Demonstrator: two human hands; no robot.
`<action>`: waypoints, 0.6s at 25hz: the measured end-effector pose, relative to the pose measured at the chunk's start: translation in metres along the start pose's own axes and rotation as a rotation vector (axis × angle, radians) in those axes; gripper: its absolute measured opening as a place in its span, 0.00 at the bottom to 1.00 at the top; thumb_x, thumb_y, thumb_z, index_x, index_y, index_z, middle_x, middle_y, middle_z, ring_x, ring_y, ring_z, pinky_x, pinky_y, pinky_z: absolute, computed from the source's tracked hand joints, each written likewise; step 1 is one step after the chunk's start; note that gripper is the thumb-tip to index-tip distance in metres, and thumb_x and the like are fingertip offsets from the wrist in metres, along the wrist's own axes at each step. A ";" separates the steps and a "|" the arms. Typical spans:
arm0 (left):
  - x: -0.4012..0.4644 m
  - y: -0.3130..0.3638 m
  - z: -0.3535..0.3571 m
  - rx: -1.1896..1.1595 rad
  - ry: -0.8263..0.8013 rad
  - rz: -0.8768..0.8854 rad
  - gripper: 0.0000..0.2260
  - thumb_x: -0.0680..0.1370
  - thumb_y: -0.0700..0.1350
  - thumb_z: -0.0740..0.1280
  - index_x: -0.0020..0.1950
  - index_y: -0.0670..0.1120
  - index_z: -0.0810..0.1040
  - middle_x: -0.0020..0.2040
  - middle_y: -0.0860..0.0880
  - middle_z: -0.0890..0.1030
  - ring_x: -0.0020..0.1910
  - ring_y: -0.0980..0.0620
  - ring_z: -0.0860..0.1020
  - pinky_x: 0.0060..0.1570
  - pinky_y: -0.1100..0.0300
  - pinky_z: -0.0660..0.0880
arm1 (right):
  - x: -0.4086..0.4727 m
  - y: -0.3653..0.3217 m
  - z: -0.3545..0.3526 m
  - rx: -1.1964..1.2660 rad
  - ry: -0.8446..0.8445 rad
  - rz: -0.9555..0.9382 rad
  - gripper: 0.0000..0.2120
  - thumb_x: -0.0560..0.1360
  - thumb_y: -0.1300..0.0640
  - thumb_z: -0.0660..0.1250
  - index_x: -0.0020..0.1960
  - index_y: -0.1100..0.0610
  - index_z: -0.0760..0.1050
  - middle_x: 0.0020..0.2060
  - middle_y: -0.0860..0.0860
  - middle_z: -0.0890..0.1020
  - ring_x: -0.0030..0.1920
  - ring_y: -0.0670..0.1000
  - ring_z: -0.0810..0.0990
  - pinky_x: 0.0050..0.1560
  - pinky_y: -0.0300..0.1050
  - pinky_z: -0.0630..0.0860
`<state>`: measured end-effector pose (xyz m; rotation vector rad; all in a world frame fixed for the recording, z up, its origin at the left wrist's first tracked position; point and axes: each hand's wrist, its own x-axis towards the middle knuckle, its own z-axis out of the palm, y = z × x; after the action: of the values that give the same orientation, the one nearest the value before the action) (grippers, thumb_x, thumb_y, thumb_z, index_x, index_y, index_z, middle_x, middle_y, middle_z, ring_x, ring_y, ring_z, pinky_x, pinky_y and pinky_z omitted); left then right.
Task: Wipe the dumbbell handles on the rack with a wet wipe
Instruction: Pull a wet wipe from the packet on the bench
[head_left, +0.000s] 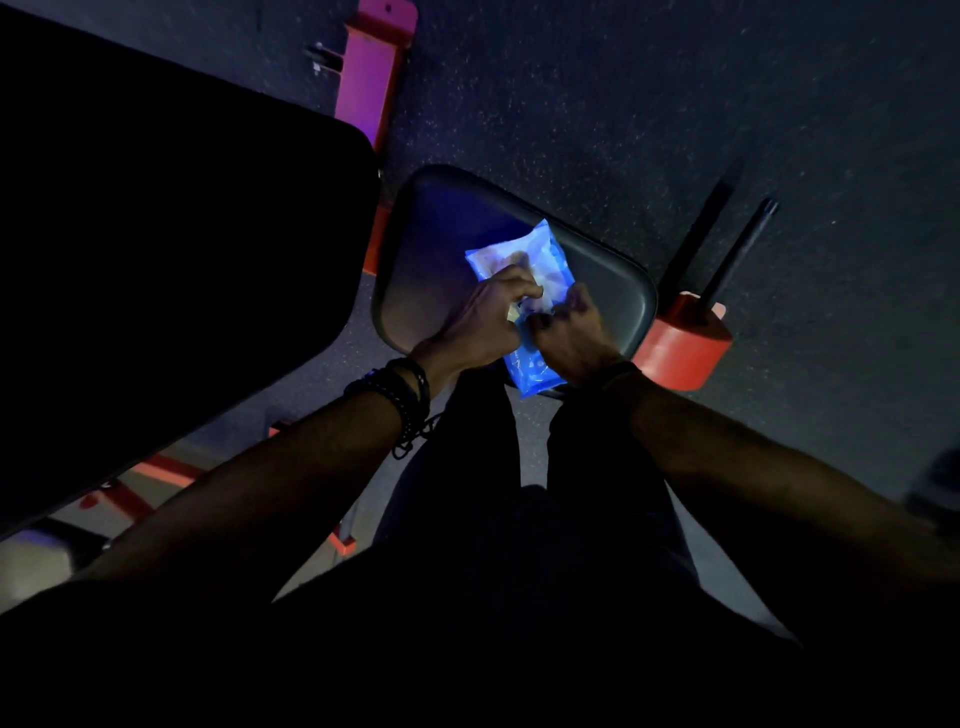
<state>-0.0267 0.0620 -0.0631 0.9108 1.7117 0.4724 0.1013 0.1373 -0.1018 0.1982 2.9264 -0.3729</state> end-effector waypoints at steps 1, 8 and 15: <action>-0.001 0.002 0.000 -0.015 0.005 0.000 0.23 0.62 0.27 0.61 0.55 0.33 0.80 0.57 0.38 0.78 0.60 0.53 0.72 0.54 0.80 0.64 | -0.003 0.000 0.004 -0.025 0.035 -0.003 0.12 0.63 0.67 0.57 0.32 0.57 0.78 0.21 0.54 0.74 0.20 0.51 0.70 0.40 0.48 0.62; -0.003 0.001 0.001 -0.053 0.027 0.008 0.26 0.61 0.33 0.59 0.57 0.34 0.80 0.58 0.39 0.79 0.57 0.55 0.75 0.54 0.79 0.65 | -0.011 -0.003 0.007 0.096 0.041 0.131 0.13 0.64 0.62 0.70 0.47 0.61 0.71 0.26 0.54 0.78 0.24 0.54 0.73 0.36 0.44 0.72; -0.003 0.002 0.000 -0.022 0.000 0.000 0.27 0.61 0.37 0.59 0.59 0.33 0.79 0.62 0.39 0.77 0.66 0.51 0.71 0.59 0.79 0.62 | -0.029 -0.013 -0.005 0.072 0.314 0.255 0.04 0.76 0.62 0.58 0.43 0.60 0.68 0.27 0.54 0.72 0.22 0.55 0.70 0.33 0.46 0.72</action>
<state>-0.0255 0.0611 -0.0597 0.8950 1.7032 0.4910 0.1263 0.1230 -0.0886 0.6921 3.1356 -0.4420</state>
